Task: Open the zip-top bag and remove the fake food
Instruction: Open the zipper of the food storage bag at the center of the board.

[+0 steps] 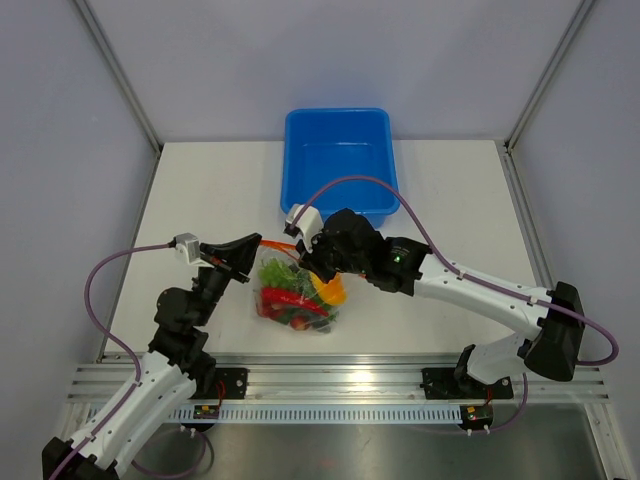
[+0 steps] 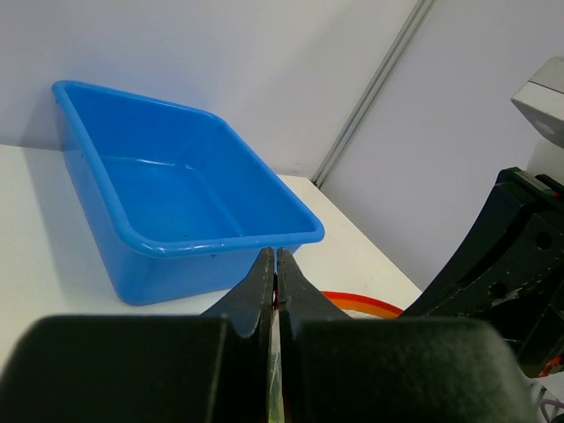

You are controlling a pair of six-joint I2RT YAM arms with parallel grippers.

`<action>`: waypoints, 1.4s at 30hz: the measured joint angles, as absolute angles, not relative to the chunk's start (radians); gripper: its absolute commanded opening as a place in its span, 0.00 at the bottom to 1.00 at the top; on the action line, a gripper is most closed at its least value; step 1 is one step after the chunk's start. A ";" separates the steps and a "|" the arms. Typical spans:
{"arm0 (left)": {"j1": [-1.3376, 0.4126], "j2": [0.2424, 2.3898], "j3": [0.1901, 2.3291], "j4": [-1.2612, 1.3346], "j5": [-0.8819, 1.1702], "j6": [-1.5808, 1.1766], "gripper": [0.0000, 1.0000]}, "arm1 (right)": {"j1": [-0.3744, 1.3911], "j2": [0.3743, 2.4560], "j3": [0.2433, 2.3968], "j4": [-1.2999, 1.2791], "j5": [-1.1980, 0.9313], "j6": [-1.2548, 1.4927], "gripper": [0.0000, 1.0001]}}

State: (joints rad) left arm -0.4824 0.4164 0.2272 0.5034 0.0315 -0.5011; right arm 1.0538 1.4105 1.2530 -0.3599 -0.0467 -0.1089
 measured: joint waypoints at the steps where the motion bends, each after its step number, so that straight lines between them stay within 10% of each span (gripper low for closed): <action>1: -0.482 0.417 0.227 0.503 0.031 -0.501 0.00 | 1.054 1.411 1.253 -0.360 -0.047 -0.108 0.00; 12: -0.482 0.428 0.277 0.389 -0.035 -0.502 0.09 | 1.054 1.426 1.313 -0.371 -0.179 0.015 0.00; 22: -0.482 0.310 0.329 0.179 -0.263 -0.558 0.65 | 1.054 1.494 1.399 -0.382 -0.257 0.164 0.00; 24: -0.482 0.286 0.358 0.109 -0.334 -0.575 0.99 | 1.054 1.512 1.420 -0.382 -0.257 0.195 0.00; 42: -0.481 0.324 0.575 -0.245 -0.490 -0.901 0.99 | 1.045 1.538 1.352 -0.193 -0.080 0.446 0.00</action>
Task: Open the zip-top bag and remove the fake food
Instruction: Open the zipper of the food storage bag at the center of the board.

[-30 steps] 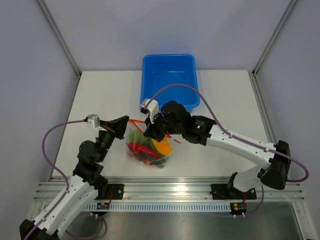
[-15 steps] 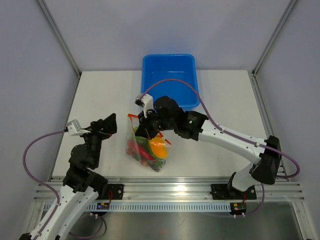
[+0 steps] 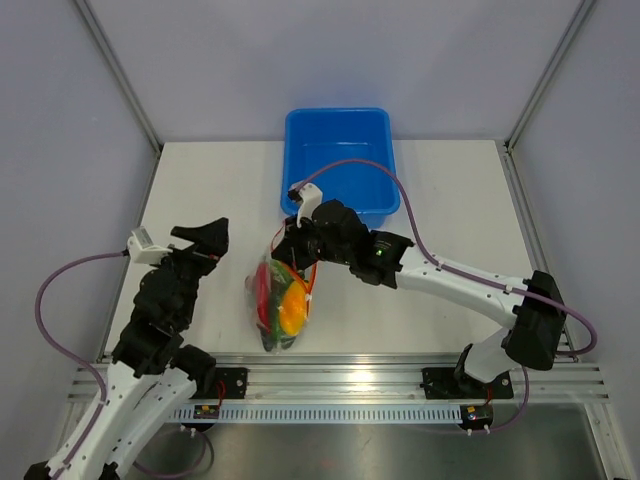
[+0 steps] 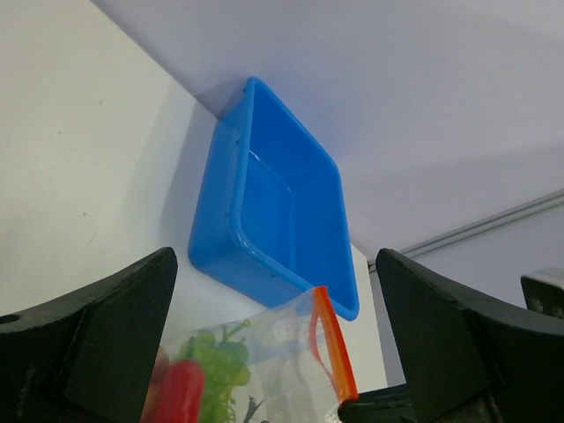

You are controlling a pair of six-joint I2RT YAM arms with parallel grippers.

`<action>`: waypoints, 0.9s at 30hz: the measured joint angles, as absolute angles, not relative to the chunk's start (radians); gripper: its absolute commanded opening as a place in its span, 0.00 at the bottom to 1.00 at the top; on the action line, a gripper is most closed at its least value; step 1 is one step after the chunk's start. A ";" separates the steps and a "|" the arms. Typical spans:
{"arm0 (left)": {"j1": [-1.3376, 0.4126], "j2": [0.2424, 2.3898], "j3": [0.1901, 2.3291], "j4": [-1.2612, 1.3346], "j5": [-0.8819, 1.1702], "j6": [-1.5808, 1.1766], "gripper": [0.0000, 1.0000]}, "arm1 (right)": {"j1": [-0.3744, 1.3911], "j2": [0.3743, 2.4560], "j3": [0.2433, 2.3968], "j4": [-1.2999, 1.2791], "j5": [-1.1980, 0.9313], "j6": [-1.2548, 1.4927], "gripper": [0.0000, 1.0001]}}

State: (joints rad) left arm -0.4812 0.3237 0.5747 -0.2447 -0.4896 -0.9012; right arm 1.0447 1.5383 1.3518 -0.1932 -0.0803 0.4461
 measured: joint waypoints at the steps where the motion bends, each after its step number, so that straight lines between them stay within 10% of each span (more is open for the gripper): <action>1: -0.481 0.359 0.591 -0.258 -0.485 -0.925 0.99 | 1.044 1.527 1.325 -0.176 -0.059 0.453 0.00; 27: -0.564 0.793 0.721 -0.206 -0.101 -0.920 0.99 | 1.040 1.248 0.955 -0.018 0.060 0.347 0.00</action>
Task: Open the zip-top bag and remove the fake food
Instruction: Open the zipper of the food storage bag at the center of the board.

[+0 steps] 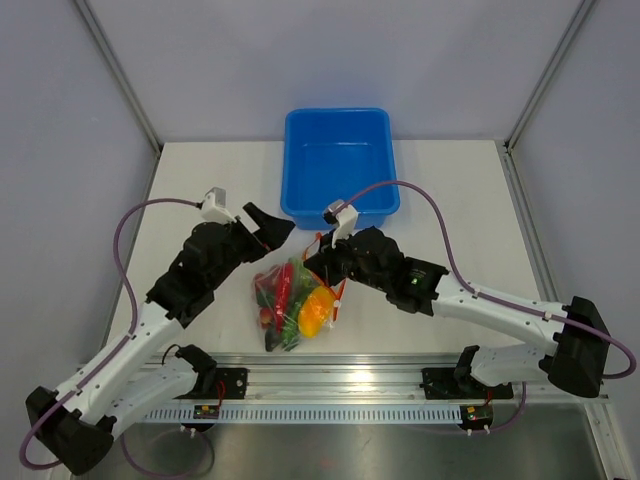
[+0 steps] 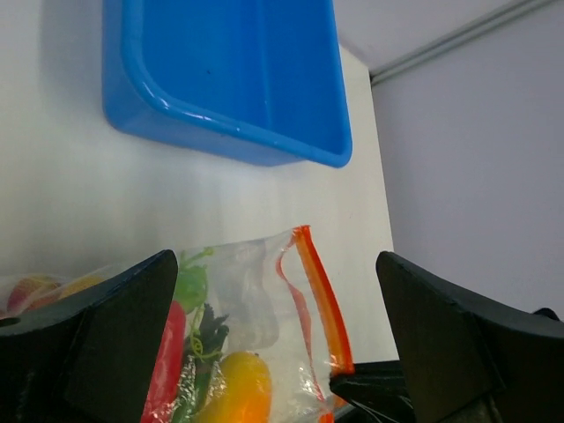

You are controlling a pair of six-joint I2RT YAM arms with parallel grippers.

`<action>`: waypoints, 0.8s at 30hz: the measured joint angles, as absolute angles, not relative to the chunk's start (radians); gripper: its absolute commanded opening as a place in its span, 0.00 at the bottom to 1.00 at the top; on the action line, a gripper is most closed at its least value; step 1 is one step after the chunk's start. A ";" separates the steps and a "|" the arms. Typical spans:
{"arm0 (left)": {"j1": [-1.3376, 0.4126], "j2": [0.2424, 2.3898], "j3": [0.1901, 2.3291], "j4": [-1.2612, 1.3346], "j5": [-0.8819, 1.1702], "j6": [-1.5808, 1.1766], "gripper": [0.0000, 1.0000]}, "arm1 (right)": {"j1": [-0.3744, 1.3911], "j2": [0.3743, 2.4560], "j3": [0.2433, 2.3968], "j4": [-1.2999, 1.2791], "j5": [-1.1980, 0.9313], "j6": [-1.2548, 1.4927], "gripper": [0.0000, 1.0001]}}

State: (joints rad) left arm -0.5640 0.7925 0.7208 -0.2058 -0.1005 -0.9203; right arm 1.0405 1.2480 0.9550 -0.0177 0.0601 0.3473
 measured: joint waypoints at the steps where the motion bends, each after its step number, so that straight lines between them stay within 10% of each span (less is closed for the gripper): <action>1: -0.575 0.813 0.745 -0.217 -0.100 -0.911 0.99 | 1.040 1.254 0.955 -0.015 0.059 0.345 0.00; 24: -0.657 1.043 0.915 -0.369 -0.040 -0.777 0.85 | 1.040 1.327 0.955 0.035 0.036 0.335 0.00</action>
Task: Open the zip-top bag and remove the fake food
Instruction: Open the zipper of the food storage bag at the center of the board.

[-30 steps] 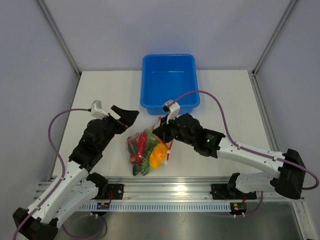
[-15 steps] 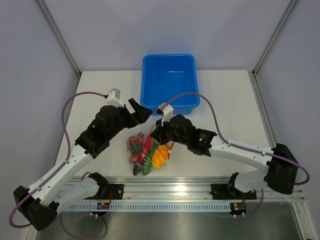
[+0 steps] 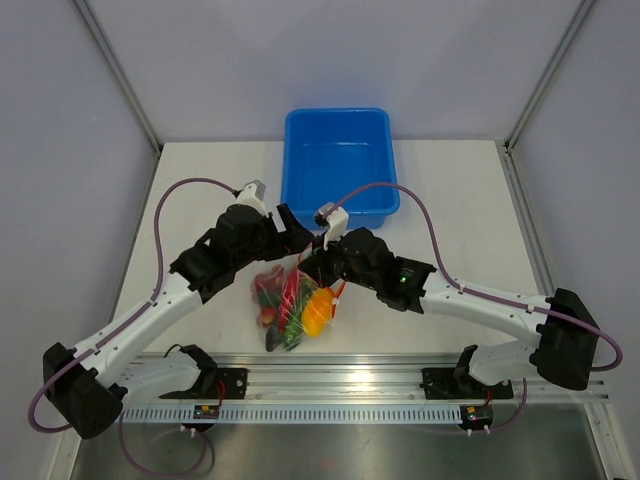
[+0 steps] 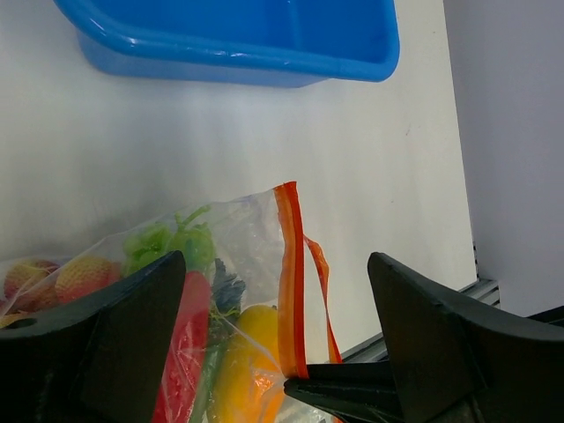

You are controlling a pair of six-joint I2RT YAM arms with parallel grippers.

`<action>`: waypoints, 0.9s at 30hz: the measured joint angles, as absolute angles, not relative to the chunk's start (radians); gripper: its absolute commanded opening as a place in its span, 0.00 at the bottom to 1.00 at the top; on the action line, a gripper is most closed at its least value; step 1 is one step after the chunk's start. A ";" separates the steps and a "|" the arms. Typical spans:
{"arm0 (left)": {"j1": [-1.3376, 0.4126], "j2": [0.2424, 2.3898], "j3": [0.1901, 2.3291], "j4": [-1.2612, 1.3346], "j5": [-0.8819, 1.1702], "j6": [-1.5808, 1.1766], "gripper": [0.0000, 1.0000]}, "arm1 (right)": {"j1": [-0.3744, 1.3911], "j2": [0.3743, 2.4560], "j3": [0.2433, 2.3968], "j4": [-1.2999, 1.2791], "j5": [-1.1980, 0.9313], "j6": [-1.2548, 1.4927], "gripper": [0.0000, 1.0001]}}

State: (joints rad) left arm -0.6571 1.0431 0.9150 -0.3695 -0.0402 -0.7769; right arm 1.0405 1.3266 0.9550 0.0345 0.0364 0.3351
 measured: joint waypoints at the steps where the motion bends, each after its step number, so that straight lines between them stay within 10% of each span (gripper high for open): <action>1: -0.657 1.048 0.915 -0.370 -0.037 -0.776 0.80 | 1.040 1.327 0.955 0.035 0.036 0.335 0.00; 17: -0.659 1.090 0.909 -0.353 0.035 -0.782 0.48 | 1.063 1.327 0.955 0.034 0.066 0.309 0.00; 24: -0.659 1.097 0.907 -0.339 0.055 -0.786 0.03 | 1.068 1.327 0.955 0.034 0.071 0.306 0.00; 27: -0.659 1.097 0.907 -0.324 0.062 -0.779 0.00 | 1.068 1.327 0.955 0.033 0.071 0.306 0.00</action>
